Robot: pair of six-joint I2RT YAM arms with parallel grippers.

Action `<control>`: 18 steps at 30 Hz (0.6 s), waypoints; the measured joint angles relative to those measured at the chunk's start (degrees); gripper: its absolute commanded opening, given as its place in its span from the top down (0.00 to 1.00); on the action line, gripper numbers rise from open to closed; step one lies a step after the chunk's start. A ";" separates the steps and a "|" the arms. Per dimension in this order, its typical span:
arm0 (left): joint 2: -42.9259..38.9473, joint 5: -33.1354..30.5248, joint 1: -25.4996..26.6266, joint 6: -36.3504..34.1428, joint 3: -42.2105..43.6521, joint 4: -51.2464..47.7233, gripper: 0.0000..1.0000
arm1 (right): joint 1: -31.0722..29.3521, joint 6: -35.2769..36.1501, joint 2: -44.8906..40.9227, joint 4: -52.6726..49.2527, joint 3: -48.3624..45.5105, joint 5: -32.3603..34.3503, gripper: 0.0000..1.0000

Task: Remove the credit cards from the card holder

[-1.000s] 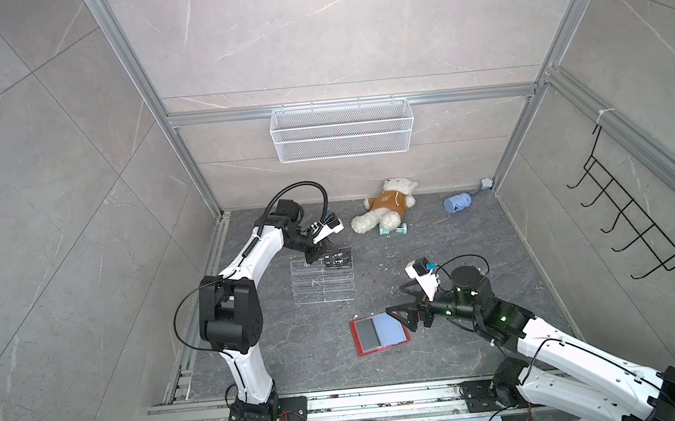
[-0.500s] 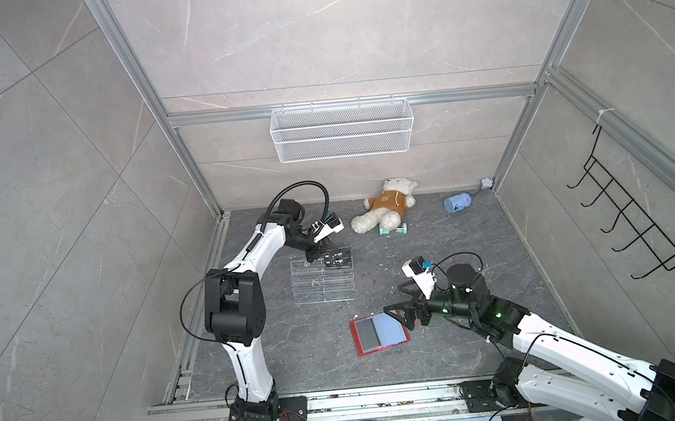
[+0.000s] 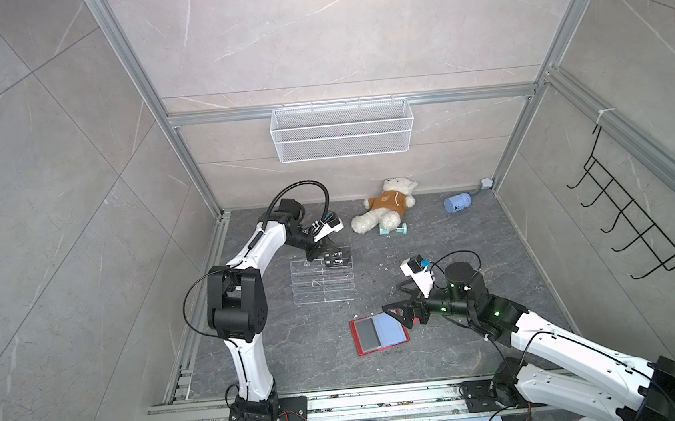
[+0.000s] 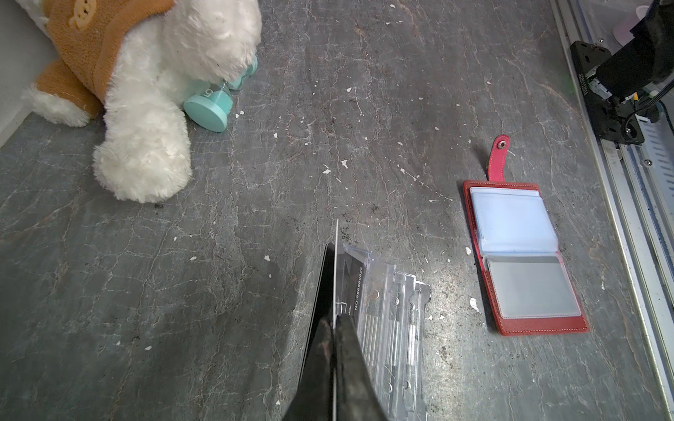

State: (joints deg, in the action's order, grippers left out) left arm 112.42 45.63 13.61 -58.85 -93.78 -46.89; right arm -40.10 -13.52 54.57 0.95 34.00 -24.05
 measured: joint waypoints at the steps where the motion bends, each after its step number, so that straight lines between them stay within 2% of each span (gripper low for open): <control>1: 0.22 0.02 -0.04 -0.02 -0.02 -0.07 1.00 | 0.00 0.02 0.15 0.15 0.00 -0.04 0.00; 18: 1.90 0.02 -0.48 -0.63 -0.28 -0.68 1.00 | 0.00 0.00 1.40 0.15 0.79 -0.87 0.00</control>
State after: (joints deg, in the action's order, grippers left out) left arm 114.32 45.65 13.13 -59.48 -94.06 -47.57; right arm -40.10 -13.52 55.96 1.10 34.79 -24.93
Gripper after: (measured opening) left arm 0.045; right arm 0.997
